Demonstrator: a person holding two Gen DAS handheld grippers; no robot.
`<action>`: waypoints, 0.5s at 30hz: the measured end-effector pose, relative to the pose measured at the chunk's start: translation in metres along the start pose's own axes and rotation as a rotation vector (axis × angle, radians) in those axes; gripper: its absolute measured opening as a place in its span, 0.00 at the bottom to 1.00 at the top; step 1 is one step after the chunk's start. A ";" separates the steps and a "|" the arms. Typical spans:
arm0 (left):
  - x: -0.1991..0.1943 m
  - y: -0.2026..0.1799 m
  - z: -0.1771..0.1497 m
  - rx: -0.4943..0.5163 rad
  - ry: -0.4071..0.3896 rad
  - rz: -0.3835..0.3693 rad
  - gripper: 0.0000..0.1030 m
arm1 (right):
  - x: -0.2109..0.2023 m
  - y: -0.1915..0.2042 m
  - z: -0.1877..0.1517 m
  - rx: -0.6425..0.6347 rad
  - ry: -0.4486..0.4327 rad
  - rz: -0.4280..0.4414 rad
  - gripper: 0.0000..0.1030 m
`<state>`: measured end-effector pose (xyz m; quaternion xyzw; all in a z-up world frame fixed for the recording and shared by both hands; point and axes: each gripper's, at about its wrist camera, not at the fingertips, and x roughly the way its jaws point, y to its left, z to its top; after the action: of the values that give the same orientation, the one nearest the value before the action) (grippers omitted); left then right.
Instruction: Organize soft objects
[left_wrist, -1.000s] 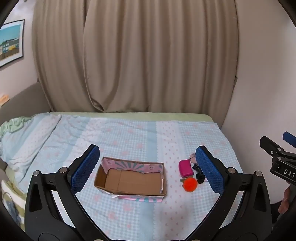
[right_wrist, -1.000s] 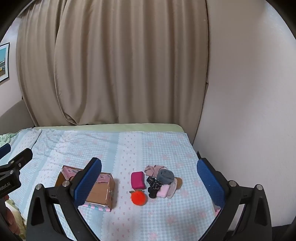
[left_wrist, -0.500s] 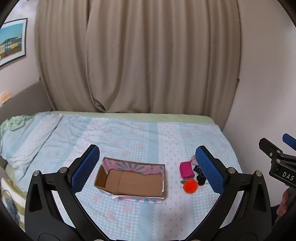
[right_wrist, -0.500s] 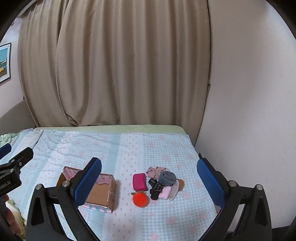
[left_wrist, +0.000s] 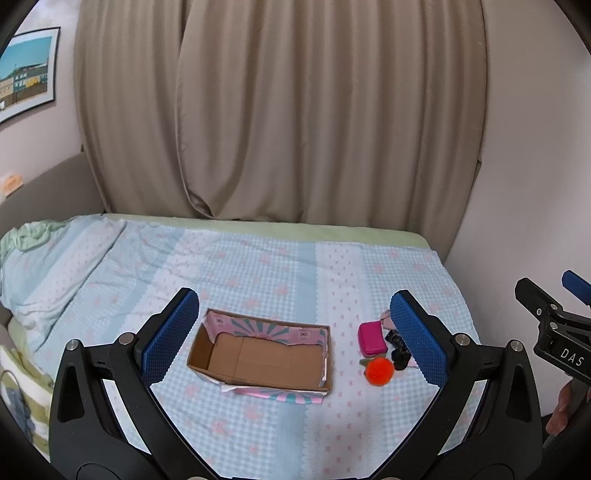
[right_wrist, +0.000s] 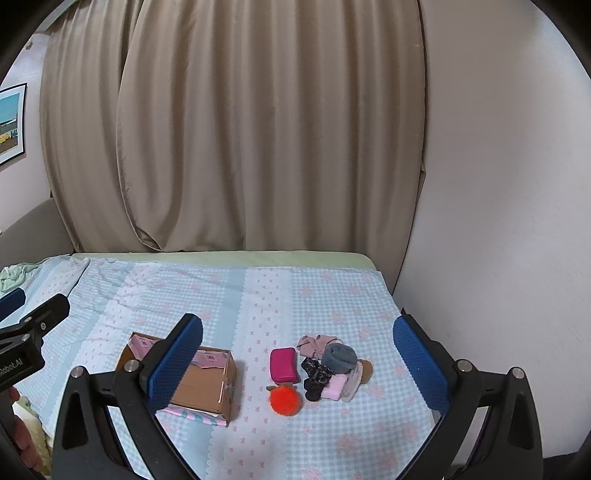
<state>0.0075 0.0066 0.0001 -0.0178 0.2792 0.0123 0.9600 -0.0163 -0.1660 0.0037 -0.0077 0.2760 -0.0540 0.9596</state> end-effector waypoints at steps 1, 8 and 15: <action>0.000 0.000 0.000 0.000 -0.001 -0.002 0.99 | 0.000 0.000 0.000 0.001 -0.002 -0.001 1.00; -0.002 0.003 0.000 0.001 -0.005 -0.015 0.99 | -0.001 -0.002 0.000 0.015 -0.020 -0.013 1.00; -0.001 0.002 0.001 0.005 -0.009 -0.030 0.99 | -0.003 -0.004 -0.003 0.022 -0.027 -0.021 1.00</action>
<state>0.0072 0.0082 0.0015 -0.0194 0.2748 -0.0027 0.9613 -0.0202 -0.1693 0.0029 -0.0011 0.2622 -0.0672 0.9627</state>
